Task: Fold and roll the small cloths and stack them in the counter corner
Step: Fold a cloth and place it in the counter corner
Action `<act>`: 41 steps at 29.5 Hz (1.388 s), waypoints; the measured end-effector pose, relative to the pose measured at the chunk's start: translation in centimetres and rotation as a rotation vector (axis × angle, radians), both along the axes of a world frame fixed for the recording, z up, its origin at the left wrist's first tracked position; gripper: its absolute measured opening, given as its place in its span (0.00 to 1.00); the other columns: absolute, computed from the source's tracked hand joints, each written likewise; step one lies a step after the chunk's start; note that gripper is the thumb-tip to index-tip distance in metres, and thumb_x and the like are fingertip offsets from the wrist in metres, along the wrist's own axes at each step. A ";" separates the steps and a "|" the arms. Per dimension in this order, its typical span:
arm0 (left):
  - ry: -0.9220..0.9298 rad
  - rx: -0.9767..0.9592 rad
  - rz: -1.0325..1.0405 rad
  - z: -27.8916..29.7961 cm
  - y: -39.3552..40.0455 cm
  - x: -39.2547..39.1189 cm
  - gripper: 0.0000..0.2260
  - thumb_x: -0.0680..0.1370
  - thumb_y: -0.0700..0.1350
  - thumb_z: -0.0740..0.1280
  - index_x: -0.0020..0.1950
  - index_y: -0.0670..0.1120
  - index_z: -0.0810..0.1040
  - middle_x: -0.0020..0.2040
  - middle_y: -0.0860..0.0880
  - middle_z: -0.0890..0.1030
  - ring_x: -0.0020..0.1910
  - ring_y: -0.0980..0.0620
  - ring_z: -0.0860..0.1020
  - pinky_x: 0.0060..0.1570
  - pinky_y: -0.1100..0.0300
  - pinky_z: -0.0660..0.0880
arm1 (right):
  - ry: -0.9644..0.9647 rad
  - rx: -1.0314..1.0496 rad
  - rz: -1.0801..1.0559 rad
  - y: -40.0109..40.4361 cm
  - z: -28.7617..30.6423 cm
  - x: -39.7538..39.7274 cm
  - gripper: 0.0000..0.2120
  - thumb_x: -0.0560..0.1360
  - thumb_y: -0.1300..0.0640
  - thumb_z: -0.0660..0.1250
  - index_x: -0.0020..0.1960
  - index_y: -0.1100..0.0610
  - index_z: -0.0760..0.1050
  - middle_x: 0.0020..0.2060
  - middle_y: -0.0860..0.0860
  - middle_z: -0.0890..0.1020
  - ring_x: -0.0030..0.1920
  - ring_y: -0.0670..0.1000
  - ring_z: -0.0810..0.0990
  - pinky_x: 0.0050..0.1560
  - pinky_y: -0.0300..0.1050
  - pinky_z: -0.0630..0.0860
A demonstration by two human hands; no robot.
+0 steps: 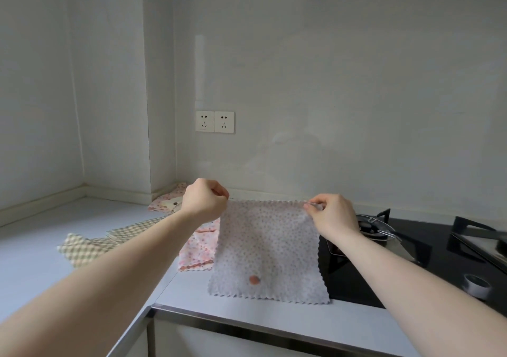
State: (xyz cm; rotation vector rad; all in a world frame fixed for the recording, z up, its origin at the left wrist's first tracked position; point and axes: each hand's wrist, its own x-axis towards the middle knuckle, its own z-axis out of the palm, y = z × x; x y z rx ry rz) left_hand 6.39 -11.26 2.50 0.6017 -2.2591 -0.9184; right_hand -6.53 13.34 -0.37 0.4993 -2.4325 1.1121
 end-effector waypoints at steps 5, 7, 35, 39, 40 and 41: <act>-0.008 -0.025 -0.027 -1.8 -0.7 -0.8 0.12 0.73 0.37 0.65 0.39 0.51 0.85 0.40 0.56 0.84 0.42 0.52 0.82 0.35 0.67 0.73 | -0.032 0.043 0.029 -0.4 -1.5 -1.1 0.04 0.76 0.53 0.73 0.43 0.45 0.82 0.39 0.43 0.83 0.51 0.52 0.82 0.52 0.46 0.79; -0.015 -0.048 -0.052 -2.4 -0.7 -0.5 0.13 0.73 0.37 0.64 0.39 0.51 0.85 0.41 0.56 0.84 0.41 0.52 0.81 0.34 0.67 0.75 | -0.046 0.057 0.055 0.0 -2.0 -1.1 0.05 0.75 0.54 0.73 0.43 0.44 0.83 0.39 0.42 0.83 0.49 0.50 0.83 0.53 0.46 0.79; -0.479 -0.426 -0.258 -8.7 2.4 7.6 0.11 0.72 0.45 0.65 0.37 0.61 0.80 0.42 0.63 0.83 0.49 0.57 0.81 0.66 0.52 0.73 | -0.229 0.311 0.199 5.5 -8.0 5.9 0.08 0.70 0.49 0.68 0.34 0.49 0.82 0.40 0.41 0.83 0.44 0.43 0.81 0.51 0.50 0.81; -0.399 -0.446 -0.250 -7.7 4.0 6.6 0.12 0.77 0.46 0.67 0.58 0.56 0.83 0.58 0.59 0.81 0.55 0.57 0.78 0.60 0.57 0.72 | -0.284 0.135 0.128 4.8 -8.1 4.7 0.05 0.74 0.49 0.69 0.42 0.48 0.82 0.39 0.43 0.85 0.43 0.44 0.82 0.51 0.49 0.81; -0.401 -0.462 -0.257 -7.7 4.6 6.3 0.13 0.77 0.47 0.67 0.61 0.56 0.82 0.61 0.58 0.79 0.59 0.55 0.78 0.58 0.58 0.69 | -0.311 0.123 0.116 4.6 -8.3 4.4 0.04 0.75 0.48 0.69 0.47 0.47 0.81 0.44 0.42 0.85 0.47 0.44 0.82 0.53 0.48 0.80; -0.403 -0.476 -0.280 -7.8 5.2 5.9 0.14 0.78 0.48 0.67 0.63 0.56 0.81 0.64 0.57 0.78 0.63 0.54 0.77 0.58 0.58 0.69 | -0.344 0.125 0.097 4.4 -8.6 4.1 0.07 0.76 0.46 0.69 0.52 0.46 0.79 0.49 0.42 0.84 0.50 0.45 0.82 0.56 0.48 0.79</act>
